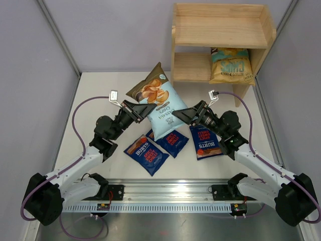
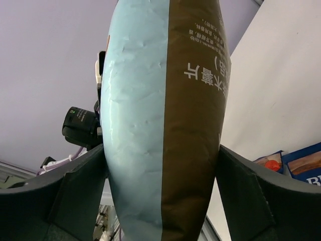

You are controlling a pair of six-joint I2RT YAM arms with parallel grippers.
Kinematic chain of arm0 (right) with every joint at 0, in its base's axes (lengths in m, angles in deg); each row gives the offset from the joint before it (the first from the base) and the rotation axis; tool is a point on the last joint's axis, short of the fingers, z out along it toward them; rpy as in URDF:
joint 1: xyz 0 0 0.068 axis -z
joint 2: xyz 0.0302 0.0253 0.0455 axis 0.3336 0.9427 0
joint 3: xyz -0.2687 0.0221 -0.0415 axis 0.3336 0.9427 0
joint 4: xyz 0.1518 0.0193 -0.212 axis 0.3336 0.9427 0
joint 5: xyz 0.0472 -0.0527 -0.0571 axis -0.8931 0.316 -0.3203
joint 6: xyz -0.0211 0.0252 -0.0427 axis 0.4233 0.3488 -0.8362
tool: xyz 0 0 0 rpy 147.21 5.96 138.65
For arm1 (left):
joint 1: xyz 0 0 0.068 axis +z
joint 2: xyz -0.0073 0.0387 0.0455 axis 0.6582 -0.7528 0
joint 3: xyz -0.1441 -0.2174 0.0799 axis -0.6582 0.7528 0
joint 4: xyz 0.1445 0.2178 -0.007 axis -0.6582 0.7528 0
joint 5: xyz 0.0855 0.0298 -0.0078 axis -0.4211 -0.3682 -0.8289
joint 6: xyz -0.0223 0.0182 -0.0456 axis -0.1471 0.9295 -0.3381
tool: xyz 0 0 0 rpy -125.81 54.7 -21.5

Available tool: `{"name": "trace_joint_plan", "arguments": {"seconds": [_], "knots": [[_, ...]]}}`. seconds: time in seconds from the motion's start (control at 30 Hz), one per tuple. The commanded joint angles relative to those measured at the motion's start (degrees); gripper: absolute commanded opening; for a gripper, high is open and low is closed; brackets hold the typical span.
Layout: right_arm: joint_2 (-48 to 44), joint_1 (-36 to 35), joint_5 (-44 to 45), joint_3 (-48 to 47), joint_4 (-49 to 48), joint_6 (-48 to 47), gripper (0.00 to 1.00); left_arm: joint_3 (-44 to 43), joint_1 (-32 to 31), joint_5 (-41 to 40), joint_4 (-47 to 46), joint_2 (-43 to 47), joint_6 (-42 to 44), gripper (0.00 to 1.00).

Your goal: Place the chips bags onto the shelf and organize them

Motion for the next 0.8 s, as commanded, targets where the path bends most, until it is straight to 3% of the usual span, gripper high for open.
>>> {"name": "trace_joint_plan", "arguments": {"seconds": [0.0,0.07,0.1,0.23,0.33,0.53,0.77], "knots": [[-0.1,-0.5,2.0,0.1,-7.7,1.5,0.67,-0.6,-2.3,4.2,-9.1,-0.6,-0.9,0.19],[-0.9,-0.5,1.6,1.3,-9.7,0.8,0.48,-1.1,-2.2,3.6,-6.7,-0.2,0.3,0.30],[-1.1,-0.5,1.7,1.3,-9.3,0.5,0.39,-1.7,-2.2,3.1,-4.2,0.7,1.4,0.44],[-3.6,-0.4,4.7,1.3,-5.4,-0.9,0.27,-8.1,-2.2,-1.2,13.6,2.3,9.7,0.78],[-6.0,0.3,8.1,0.9,-1.5,-1.7,0.25,-10.6,-2.2,-6.6,25.0,3.9,14.0,0.98],[-9.7,8.8,11.3,0.1,8.6,2.9,0.24,-15.5,-2.1,-19.3,43.7,8.6,21.7,0.99],[-8.7,18.8,6.7,0.3,6.3,8.6,0.23,-20.5,-2.1,-23.2,55.8,15.0,30.8,0.99]]}}
